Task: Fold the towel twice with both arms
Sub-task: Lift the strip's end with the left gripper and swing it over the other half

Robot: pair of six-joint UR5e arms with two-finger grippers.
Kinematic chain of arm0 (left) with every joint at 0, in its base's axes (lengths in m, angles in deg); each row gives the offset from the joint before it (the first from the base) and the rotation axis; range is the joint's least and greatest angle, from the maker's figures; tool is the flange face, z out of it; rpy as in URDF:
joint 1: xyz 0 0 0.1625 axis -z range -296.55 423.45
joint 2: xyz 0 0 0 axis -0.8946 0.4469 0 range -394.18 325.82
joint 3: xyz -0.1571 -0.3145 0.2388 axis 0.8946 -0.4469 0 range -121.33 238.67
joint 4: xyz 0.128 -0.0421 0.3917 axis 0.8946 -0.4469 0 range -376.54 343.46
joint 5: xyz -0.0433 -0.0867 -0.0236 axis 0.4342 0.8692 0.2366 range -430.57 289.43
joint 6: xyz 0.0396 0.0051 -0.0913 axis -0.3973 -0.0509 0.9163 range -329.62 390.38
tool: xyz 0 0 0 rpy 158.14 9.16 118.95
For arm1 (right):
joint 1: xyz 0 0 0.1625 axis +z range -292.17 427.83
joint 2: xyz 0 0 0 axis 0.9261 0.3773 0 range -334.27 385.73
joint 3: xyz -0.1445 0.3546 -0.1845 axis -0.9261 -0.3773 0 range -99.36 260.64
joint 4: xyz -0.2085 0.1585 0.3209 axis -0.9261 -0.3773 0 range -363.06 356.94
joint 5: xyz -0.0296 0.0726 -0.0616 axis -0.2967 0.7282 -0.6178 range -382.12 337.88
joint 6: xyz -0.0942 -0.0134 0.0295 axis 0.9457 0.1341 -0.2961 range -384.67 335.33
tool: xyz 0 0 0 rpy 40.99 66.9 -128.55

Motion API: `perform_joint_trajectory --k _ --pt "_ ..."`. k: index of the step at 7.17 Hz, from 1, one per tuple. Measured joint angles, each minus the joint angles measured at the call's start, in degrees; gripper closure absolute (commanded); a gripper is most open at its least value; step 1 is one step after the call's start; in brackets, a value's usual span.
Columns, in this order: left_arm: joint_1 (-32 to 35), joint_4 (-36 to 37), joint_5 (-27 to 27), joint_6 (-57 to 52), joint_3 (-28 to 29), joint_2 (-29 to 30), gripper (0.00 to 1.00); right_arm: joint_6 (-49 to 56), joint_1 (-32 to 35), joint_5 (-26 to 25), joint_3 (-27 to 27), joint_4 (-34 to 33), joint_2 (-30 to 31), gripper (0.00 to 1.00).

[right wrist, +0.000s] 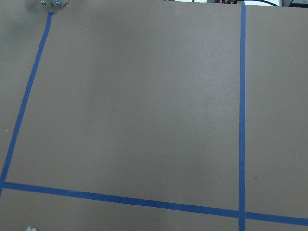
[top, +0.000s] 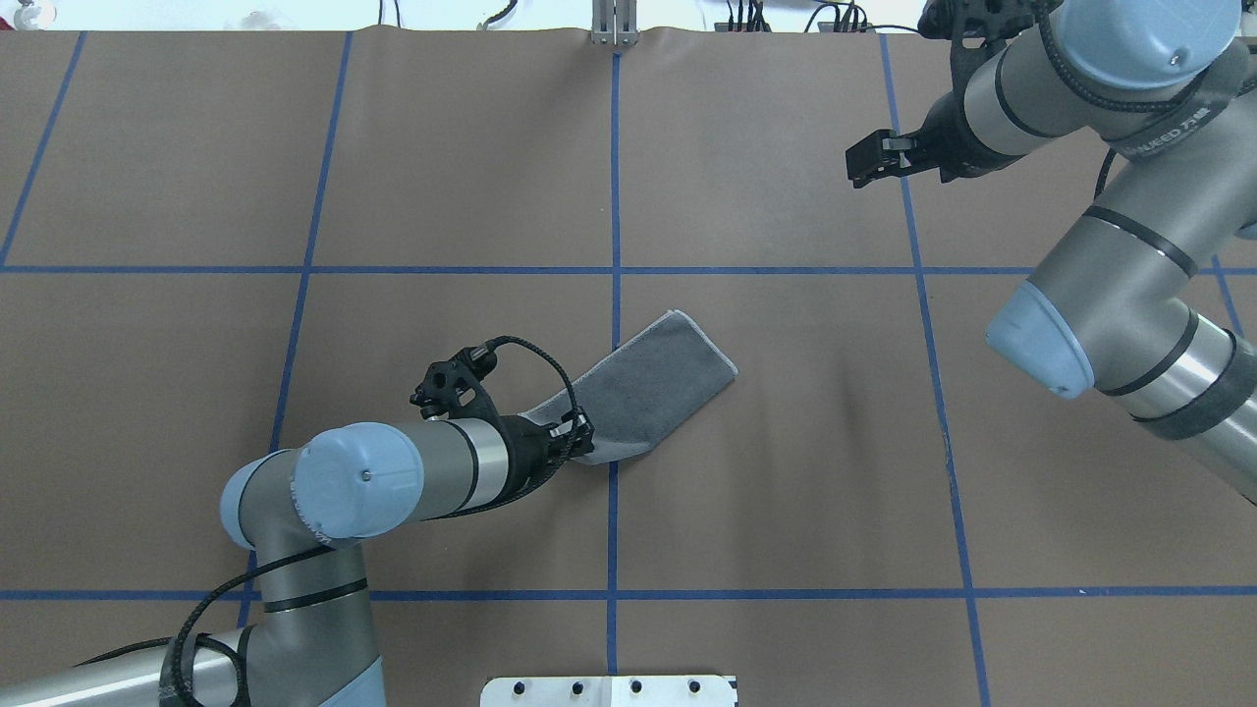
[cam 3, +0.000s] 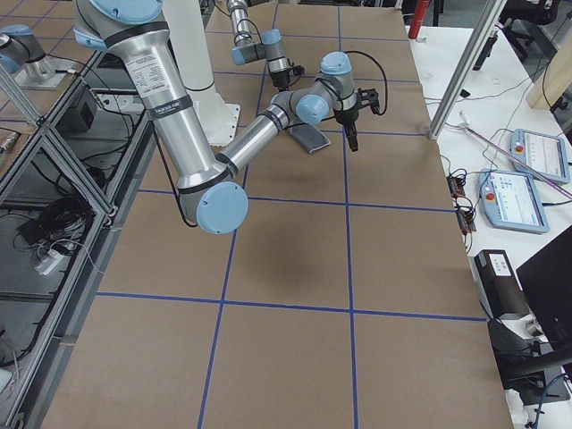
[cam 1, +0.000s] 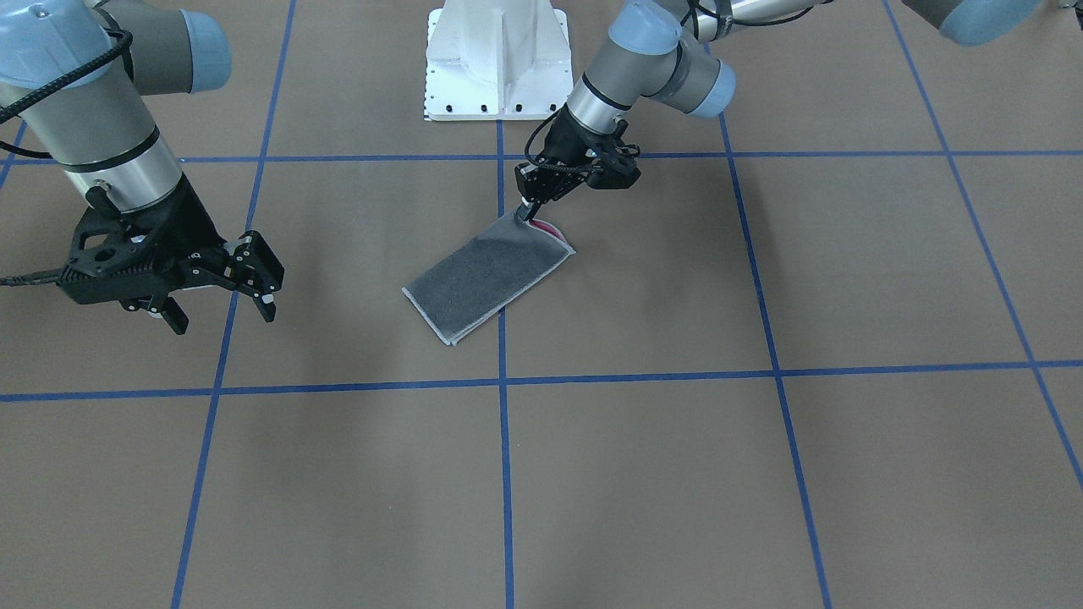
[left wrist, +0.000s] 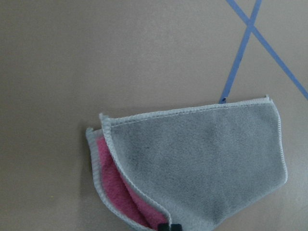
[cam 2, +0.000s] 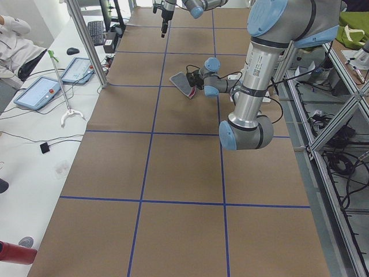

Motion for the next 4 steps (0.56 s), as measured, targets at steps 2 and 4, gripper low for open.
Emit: perform_joint_trajectory --k 2,4 --pt "0.09 4.08 -1.28 -0.17 1.17 4.05 1.00 -0.03 0.08 -0.03 0.03 0.02 0.05 0.00" --pt "0.71 4.79 -2.41 -0.40 4.68 7.61 1.00 -0.03 0.12 -0.05 0.04 -0.03 0.07 0.00"
